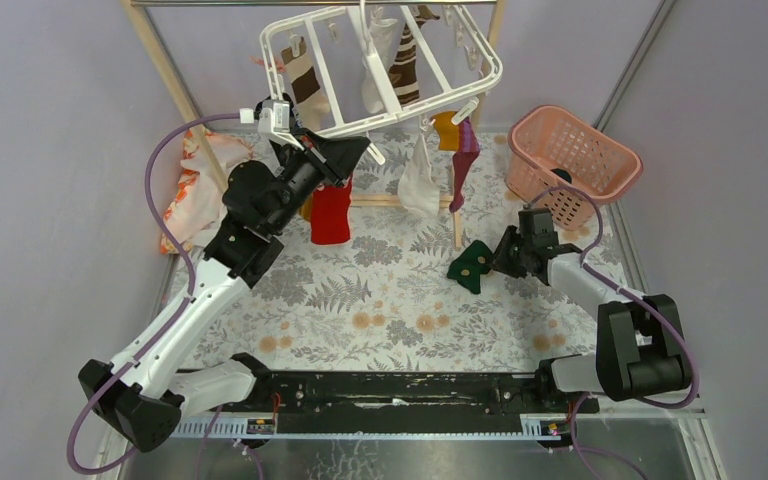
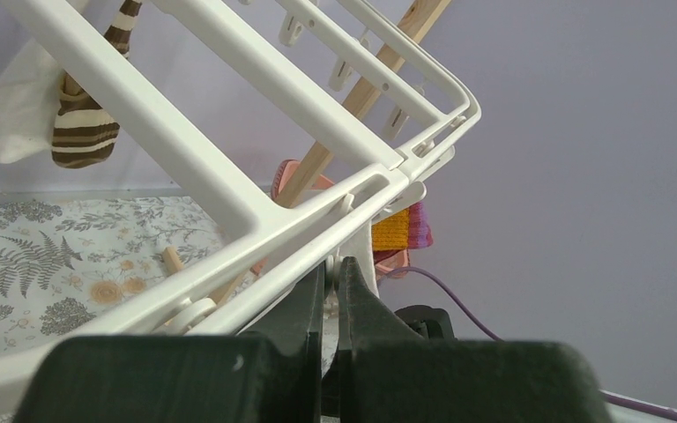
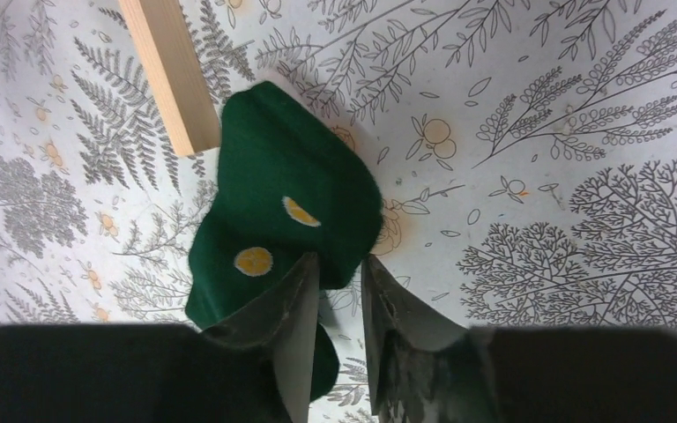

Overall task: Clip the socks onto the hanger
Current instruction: Pick up the sock at the center of the board.

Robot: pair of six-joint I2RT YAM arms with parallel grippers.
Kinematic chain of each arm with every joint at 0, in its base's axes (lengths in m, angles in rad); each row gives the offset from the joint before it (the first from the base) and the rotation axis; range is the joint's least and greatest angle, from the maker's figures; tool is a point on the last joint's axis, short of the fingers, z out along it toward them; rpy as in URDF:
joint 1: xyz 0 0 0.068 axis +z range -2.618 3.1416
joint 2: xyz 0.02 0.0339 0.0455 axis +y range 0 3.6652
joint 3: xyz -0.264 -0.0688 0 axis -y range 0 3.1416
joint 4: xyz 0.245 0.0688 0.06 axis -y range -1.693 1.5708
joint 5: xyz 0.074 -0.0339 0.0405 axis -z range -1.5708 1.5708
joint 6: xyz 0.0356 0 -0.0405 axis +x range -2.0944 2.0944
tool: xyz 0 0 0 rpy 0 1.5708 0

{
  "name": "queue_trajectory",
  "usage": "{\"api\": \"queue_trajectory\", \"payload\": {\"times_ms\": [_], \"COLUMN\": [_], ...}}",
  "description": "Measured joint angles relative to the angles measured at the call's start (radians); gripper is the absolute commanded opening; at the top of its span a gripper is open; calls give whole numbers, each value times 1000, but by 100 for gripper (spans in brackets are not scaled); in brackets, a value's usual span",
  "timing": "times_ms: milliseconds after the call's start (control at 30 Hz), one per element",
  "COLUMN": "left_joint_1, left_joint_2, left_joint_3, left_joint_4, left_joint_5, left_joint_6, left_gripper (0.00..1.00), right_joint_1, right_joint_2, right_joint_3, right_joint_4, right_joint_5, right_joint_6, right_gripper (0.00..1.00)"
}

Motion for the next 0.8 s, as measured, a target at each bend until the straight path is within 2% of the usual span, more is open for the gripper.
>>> {"api": "queue_trajectory", "payload": {"times_ms": [67, 100, 300, 333, 400, 433, 467, 600, 800], "left_joint_1": [3, 3, 3, 3, 3, 3, 3, 5, 5], "left_joint_2": [0, 0, -2, -2, -2, -2, -2, -2, -2], "left_joint_3": [-1, -1, -4, -5, -5, -5, -5, -5, -5], "left_joint_4": [0, 0, 0, 0, 0, 0, 0, 0, 0], "left_joint_5": [3, 5, 5, 5, 6, 6, 6, 9, 13], "left_joint_6": [0, 0, 0, 0, 0, 0, 0, 0, -1], "left_gripper": [0, 0, 0, 0, 0, 0, 0, 0, 0], "right_joint_1": [0, 0, 2, 2, 2, 3, 6, 74, 203], "right_joint_2": [10, 11, -2, -15, -48, -66, -80, -106, -106], "right_joint_3": [-10, -14, -17, -17, -17, -15, -12, -2, -18], "right_joint_4": [14, 19, 26, 25, 20, 17, 12, 5, 13], "right_joint_5": [-7, -9, -13, -16, -20, -23, -26, -22, -17], "right_joint_6": [3, 5, 9, 10, 13, 17, 21, 22, 56], "right_gripper": [11, 1, 0, 7, 40, 51, 57, 67, 66]}}
